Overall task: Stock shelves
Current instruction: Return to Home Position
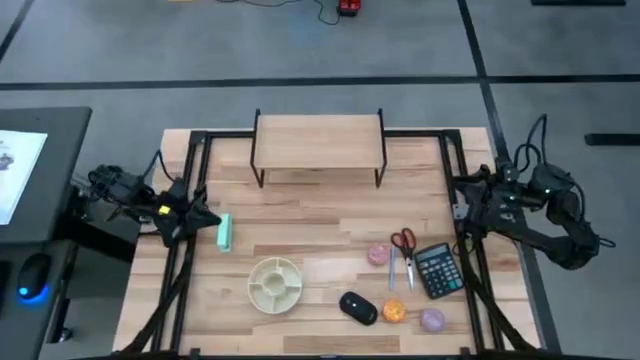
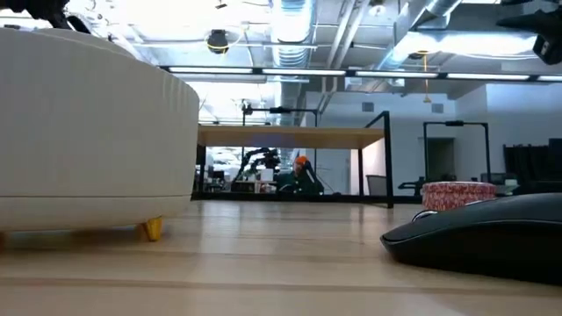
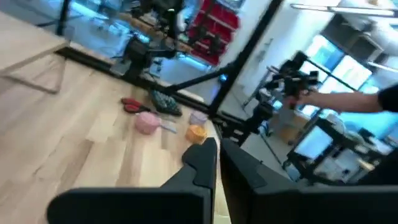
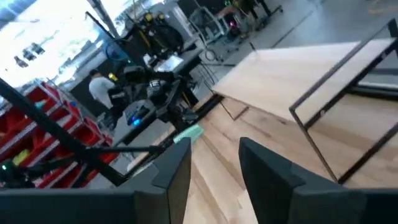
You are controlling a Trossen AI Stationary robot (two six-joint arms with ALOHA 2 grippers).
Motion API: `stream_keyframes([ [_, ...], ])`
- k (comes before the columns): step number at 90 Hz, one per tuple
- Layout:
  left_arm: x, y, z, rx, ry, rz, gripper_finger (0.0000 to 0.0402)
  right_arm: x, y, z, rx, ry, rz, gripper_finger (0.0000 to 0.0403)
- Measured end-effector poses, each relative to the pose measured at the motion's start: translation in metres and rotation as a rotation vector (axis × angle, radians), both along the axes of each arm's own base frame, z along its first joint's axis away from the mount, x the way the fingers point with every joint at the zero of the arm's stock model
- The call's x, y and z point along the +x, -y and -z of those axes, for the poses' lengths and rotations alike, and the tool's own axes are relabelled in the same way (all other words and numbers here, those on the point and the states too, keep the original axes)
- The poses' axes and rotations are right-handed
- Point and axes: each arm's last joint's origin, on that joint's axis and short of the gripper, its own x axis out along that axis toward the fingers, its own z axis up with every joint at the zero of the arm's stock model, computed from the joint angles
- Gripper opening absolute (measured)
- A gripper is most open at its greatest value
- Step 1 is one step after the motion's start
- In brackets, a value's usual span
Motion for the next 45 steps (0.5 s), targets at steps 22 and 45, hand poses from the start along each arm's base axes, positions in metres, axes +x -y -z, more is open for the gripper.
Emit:
stream_keyframes([
  [22,0.013,0.009,0.018,0.111,0.080,0.021,0.0000,-0.001,0.000,0.009,0.040,-0.084,0.001,0.0126],
  [45,0.025,0.018,0.041,0.196,0.156,0.031,0.0000,-0.002,-0.001,0.012,0.052,-0.112,0.001,0.0126],
])
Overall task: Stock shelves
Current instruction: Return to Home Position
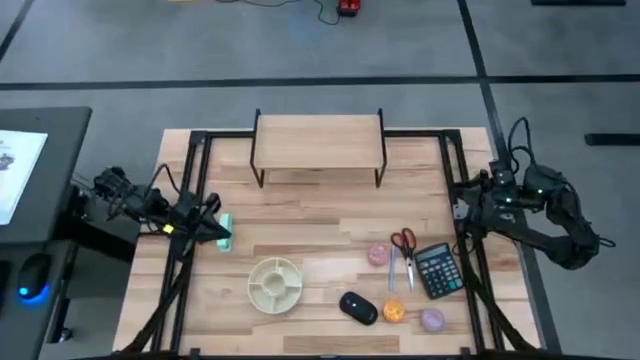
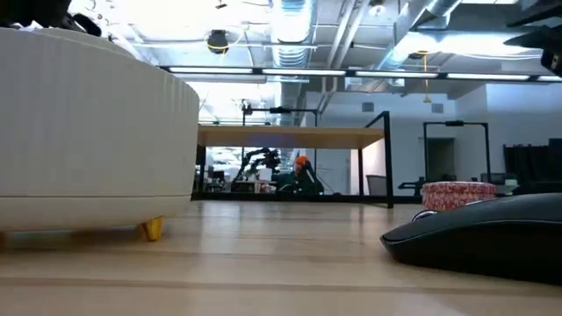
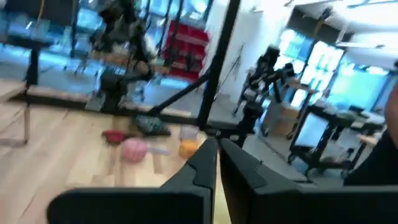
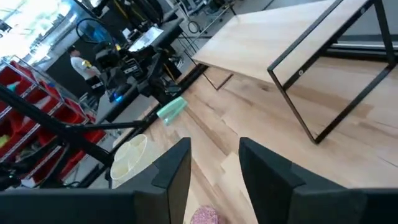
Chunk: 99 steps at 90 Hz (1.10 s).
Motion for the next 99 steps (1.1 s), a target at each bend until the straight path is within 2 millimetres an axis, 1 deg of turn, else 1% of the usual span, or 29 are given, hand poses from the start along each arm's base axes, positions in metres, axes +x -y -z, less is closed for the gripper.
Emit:
stream_keyframes([
  [8,0.004,0.003,0.011,0.033,-0.019,0.003,0.0000,0.000,0.000,0.000,0.002,-0.005,0.000,0.0126],
  [15,0.007,0.003,0.023,0.065,-0.094,-0.060,0.0000,0.000,0.000,0.000,0.002,-0.005,0.000,0.0126],
  [24,0.010,0.003,0.034,0.066,-0.167,-0.095,0.0000,0.000,0.000,0.000,0.002,-0.005,0.000,0.0126],
  [33,0.011,0.001,0.033,0.076,-0.147,-0.166,0.0000,0.000,0.000,0.001,0.003,-0.007,0.000,0.0126],
  [43,0.011,0.001,0.034,0.201,-0.128,-0.193,0.0000,0.000,0.000,0.001,0.004,-0.008,0.000,0.0126],
  [52,0.010,0.002,0.034,0.303,-0.095,-0.163,0.0000,0.000,0.000,0.001,0.004,-0.008,0.000,0.0126],
  [59,0.010,0.004,0.034,0.343,-0.075,-0.111,0.0000,0.000,0.000,0.001,0.004,-0.008,0.000,0.0126],
  [66,0.011,0.003,0.035,0.375,-0.075,-0.100,0.0000,0.000,0.000,0.001,0.004,-0.008,0.000,0.0126],
  [86,0.016,-0.007,0.040,0.338,-0.116,-0.139,0.0000,0.000,0.000,0.001,0.004,-0.008,0.000,0.0126],
  [99,0.025,-0.014,0.059,0.338,-0.105,-0.169,0.0000,0.000,0.000,0.001,0.004,-0.008,0.000,0.0126],
])
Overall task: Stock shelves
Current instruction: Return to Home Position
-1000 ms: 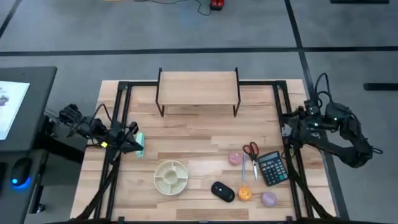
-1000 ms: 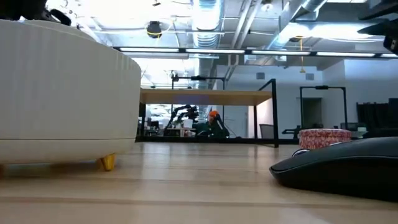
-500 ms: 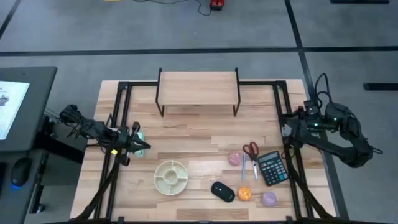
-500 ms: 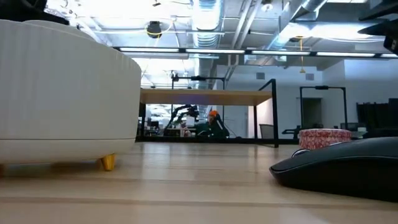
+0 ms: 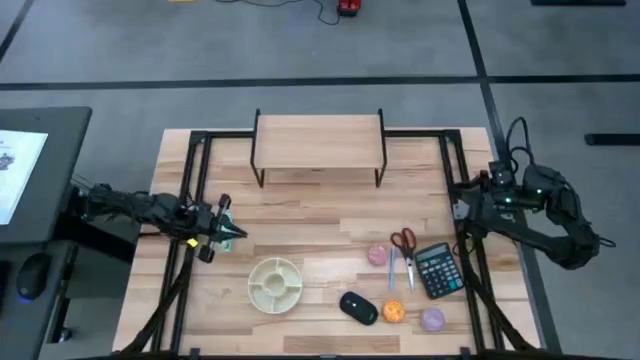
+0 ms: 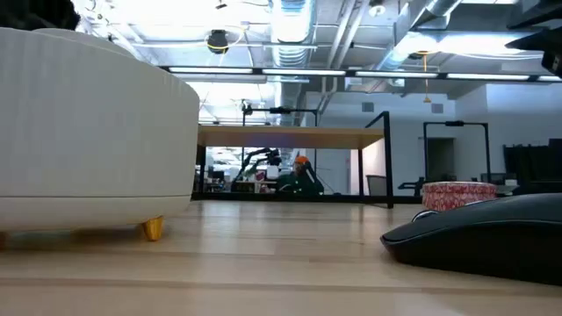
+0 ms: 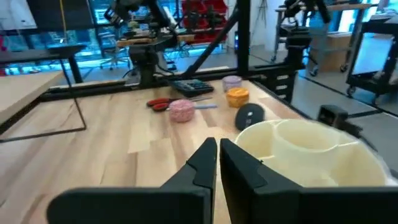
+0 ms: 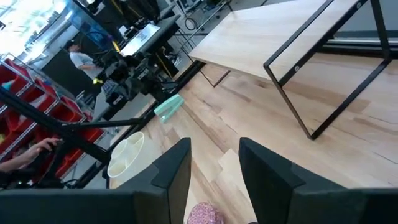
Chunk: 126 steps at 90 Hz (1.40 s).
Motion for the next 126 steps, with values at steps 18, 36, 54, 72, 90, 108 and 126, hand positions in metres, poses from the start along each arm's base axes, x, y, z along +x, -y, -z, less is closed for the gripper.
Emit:
stream_keyframes([
  [18,0.003,-0.008,0.004,0.004,0.019,-0.039,0.0000,0.000,0.000,0.000,0.001,-0.002,0.000,0.0126],
  [36,0.004,-0.020,0.008,0.058,-0.019,-0.164,0.0000,0.000,0.000,0.000,0.000,-0.001,0.000,0.0126],
  [54,0.003,-0.028,0.013,-0.019,-0.070,-0.272,0.0000,0.000,0.000,0.000,0.000,-0.001,0.000,0.0126],
  [72,0.003,-0.030,0.013,0.023,-0.072,-0.288,0.0000,0.000,0.000,0.000,0.000,-0.001,0.000,0.0126],
  [90,0.004,-0.030,0.015,-0.043,-0.091,-0.290,0.0000,0.000,0.000,0.000,0.000,-0.001,-0.001,0.0126],
  [108,0.004,-0.030,0.015,-0.077,-0.092,-0.289,0.0000,0.000,0.000,0.000,0.000,-0.001,-0.001,0.0126],
  [126,0.004,-0.030,0.015,-0.078,-0.093,-0.289,0.0000,0.000,0.000,0.000,0.001,-0.001,-0.001,0.0126],
])
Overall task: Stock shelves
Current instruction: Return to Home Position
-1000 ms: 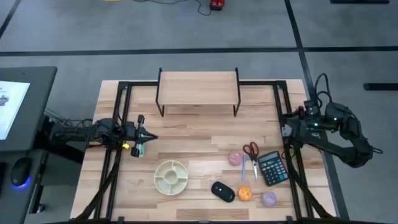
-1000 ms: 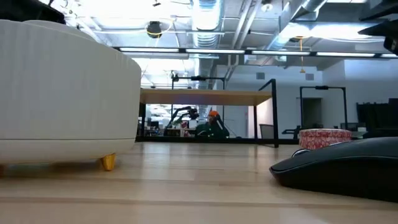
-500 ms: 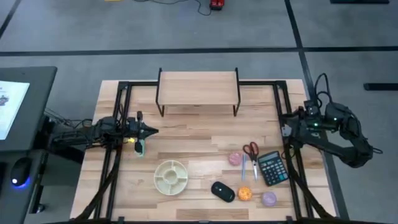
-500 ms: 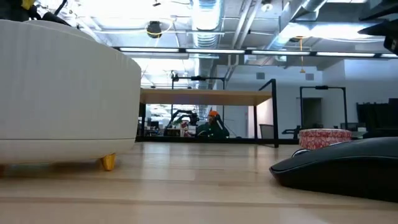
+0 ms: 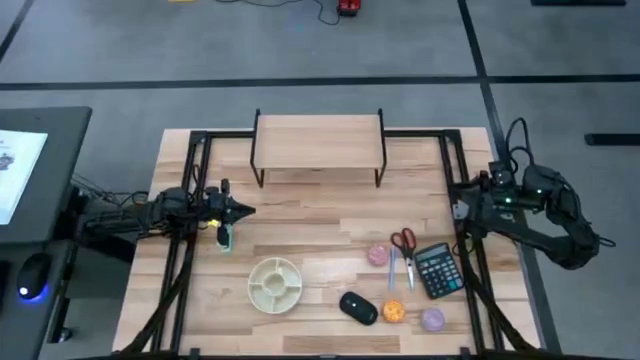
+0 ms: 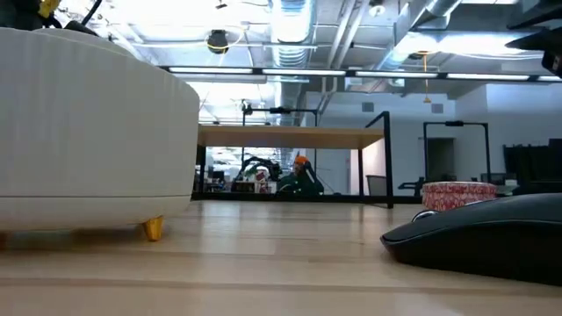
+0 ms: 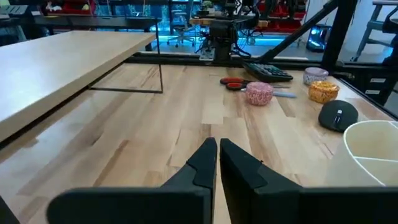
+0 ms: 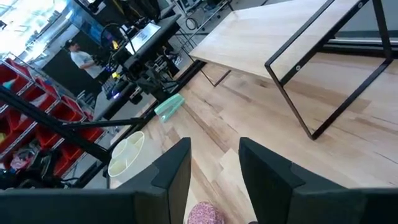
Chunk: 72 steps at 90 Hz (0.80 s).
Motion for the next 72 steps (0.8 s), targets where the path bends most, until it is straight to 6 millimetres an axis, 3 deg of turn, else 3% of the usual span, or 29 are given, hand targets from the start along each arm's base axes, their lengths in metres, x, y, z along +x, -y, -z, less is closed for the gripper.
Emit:
stream_keyframes([
  [26,0.000,0.000,0.000,0.000,-0.001,-0.001,0.0000,0.000,0.000,0.000,0.005,0.003,0.001,0.0126],
  [39,0.000,0.000,0.000,0.000,-0.002,-0.001,0.0000,0.000,0.001,-0.013,0.003,0.138,-0.002,0.0126],
  [55,0.000,0.000,0.000,0.000,-0.002,-0.002,0.0000,0.016,0.007,-0.037,-0.499,0.456,-0.060,0.0126],
  [63,0.000,0.000,0.000,0.000,-0.001,-0.002,0.0000,0.027,0.007,-0.030,-0.730,0.502,-0.085,0.0126],
  [72,0.000,0.000,0.000,0.000,-0.001,-0.002,0.0000,0.047,0.008,-0.007,-0.795,0.455,-0.127,0.0126],
])
